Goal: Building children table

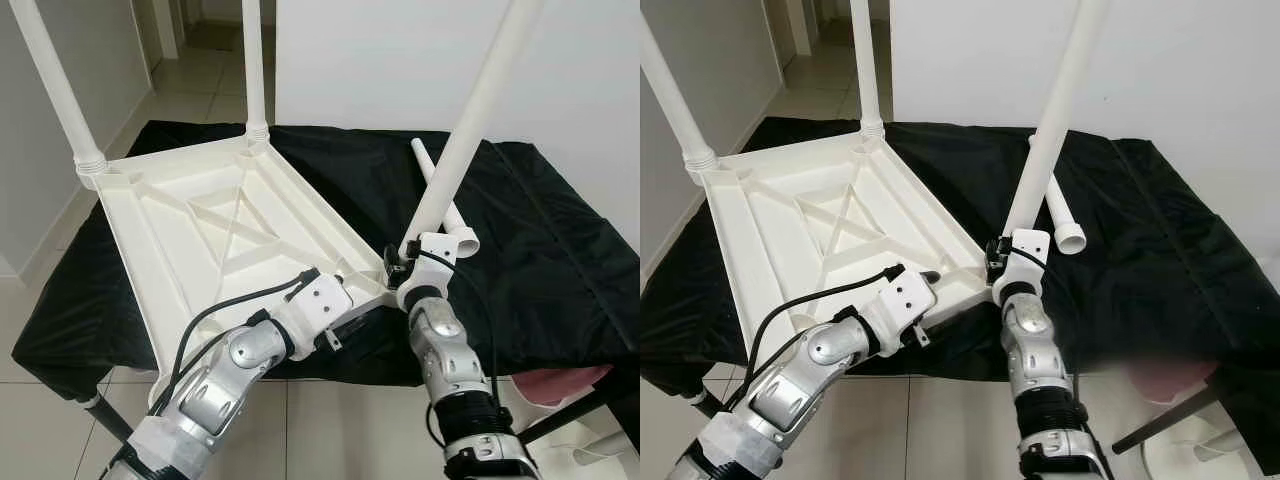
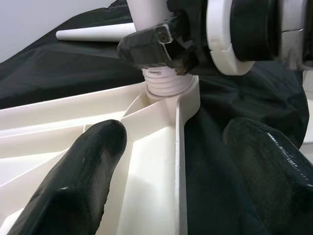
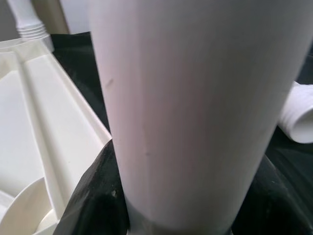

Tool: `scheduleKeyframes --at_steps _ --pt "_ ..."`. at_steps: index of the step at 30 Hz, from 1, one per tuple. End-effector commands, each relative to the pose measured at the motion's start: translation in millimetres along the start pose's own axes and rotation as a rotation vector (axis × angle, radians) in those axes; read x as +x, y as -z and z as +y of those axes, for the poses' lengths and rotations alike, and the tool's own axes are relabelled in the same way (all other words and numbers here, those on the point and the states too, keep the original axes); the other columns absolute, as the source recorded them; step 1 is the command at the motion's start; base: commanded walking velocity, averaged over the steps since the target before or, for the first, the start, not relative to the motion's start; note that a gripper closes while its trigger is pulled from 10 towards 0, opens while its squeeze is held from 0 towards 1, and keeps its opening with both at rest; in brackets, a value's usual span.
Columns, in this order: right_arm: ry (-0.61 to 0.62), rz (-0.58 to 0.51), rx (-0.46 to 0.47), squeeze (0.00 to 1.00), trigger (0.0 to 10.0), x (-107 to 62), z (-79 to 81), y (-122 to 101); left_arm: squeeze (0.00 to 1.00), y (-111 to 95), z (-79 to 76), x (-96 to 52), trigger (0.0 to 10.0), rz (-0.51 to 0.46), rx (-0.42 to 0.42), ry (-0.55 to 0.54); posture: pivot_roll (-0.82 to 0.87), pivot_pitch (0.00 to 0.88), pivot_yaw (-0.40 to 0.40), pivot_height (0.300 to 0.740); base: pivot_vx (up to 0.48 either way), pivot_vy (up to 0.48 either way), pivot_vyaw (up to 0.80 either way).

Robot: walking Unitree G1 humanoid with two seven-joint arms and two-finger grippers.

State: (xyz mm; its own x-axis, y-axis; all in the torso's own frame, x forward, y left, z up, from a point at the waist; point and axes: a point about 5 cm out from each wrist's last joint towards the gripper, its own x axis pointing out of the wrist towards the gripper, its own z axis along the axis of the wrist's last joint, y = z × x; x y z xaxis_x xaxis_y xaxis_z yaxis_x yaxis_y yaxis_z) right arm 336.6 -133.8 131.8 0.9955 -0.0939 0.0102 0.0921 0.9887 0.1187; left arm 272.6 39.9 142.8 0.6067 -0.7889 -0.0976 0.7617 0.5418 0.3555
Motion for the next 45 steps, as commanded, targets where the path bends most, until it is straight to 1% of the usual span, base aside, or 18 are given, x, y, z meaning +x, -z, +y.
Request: scheduleKeyframes --at_steps 1,6,7,10,15,16,17,22,25,27,28,29,31,32,36,41,42,45 --pt "0.050 0.050 0.040 0.00 10.0 -2.8 -5.7 9 0.00 1 -8.1 3.3 10.0 0.005 -0.002 0.112 -0.04 0.000 -0.043 0.740 0.000 0.000 0.00" --pt "0.006 0.029 0.064 0.00 10.0 -5.0 -6.4 5 0.00 -1 -9.8 4.1 10.0 -0.004 0.003 0.116 -0.04 0.000 -0.041 0.740 0.000 0.000 0.00" --pt "-0.003 0.015 0.069 1.00 10.0 -7.3 -8.3 3 0.00 -1 -9.1 3.8 10.0 -0.004 0.008 0.117 -0.04 0.000 -0.039 0.740 0.000 0.000 0.00" --pt "0.003 -0.004 0.030 1.00 10.0 -11.8 -10.9 1 0.00 -1 -8.8 3.0 10.0 -0.005 0.007 0.116 -0.04 0.000 -0.039 0.740 0.000 0.000 0.00" --pt "-0.014 -0.031 0.039 1.00 10.0 -16.4 -10.8 -2 0.00 -1 -9.4 2.1 10.0 -0.005 0.007 0.117 -0.04 0.000 -0.043 0.740 0.000 0.000 0.00" --pt "-0.044 -0.072 0.055 1.00 10.0 -21.7 -10.1 -6 0.00 -1 -10.0 1.2 10.0 -0.005 0.006 0.116 -0.04 0.000 -0.046 0.740 0.000 0.000 0.00" --pt "-0.082 -0.105 0.070 0.00 10.0 -29.0 -10.2 -10 0.00 -1 -10.2 0.5 10.0 -0.005 0.003 0.108 -0.04 0.000 -0.050 0.740 0.000 0.000 0.00" --pt "-0.142 -0.130 0.075 0.00 10.0 -44.6 -12.3 -12 0.00 -1 -8.3 -0.6 10.0 -0.014 -0.007 0.076 -0.04 0.000 -0.052 0.740 0.000 0.000 0.00" --pt "-0.210 -0.142 0.075 0.00 10.0 -63.1 -16.1 -12 0.00 4 13.8 -10.5 10.0 -0.007 -0.010 -0.016 -0.04 0.004 -0.053 0.740 0.000 0.000 0.00" --pt "-0.214 -0.142 0.078 0.00 10.0 -65.3 -16.8 -12 0.00 5 18.7 -12.9 10.0 -0.002 -0.006 -0.034 -0.04 0.004 -0.053 0.740 0.000 0.000 0.00" --pt "-0.214 -0.136 0.071 0.00 6.4 -67.0 -17.6 -12 0.00 5 25.4 -15.5 10.0 -0.002 -0.017 -0.060 -0.04 0.006 -0.054 0.740 0.000 0.000 0.00" --pt "-0.214 -0.131 0.079 0.00 3.8 -69.2 -18.4 -11 0.00 5 31.8 -18.5 10.0 -0.006 -0.029 -0.081 -0.04 0.006 -0.055 0.740 0.000 0.000 0.00" --pt "-0.215 -0.129 0.085 0.00 3.8 -70.8 -19.1 -10 0.00 4 35.4 -20.3 10.0 -0.010 -0.038 -0.093 -0.04 0.006 -0.056 0.740 0.000 0.000 0.00" --pt "-0.219 -0.127 0.073 0.00 0.0 -72.6 -19.5 -9 0.00 1 38.9 -22.3 10.0 -0.026 -0.055 -0.105 -0.04 0.006 -0.056 0.740 0.000 0.000 0.00" --pt "-0.265 -0.108 0.087 0.00 0.0 -77.4 -20.1 -6 0.00 -9 48.8 -28.1 10.0 -0.085 -0.127 -0.141 -0.04 0.008 -0.056 0.740 0.000 0.000 0.00" --pt "-0.285 -0.079 0.085 0.00 0.0 -78.0 -21.3 -2 0.00 -10 51.3 -30.4 10.0 -0.089 -0.127 -0.148 -0.03 0.010 -0.056 0.740 0.000 0.000 0.00" --pt "-0.277 -0.044 0.066 0.00 10.0 -76.1 -24.2 2 0.00 -11 48.7 -32.1 10.0 -0.089 -0.124 -0.133 -0.03 0.013 -0.058 0.740 0.000 0.000 0.00" --pt "-0.275 -0.034 0.057 0.00 10.0 -74.0 -25.8 3 0.00 -12 46.2 -33.0 10.0 -0.089 -0.128 -0.121 -0.02 0.016 -0.057 0.740 0.000 0.000 0.00"
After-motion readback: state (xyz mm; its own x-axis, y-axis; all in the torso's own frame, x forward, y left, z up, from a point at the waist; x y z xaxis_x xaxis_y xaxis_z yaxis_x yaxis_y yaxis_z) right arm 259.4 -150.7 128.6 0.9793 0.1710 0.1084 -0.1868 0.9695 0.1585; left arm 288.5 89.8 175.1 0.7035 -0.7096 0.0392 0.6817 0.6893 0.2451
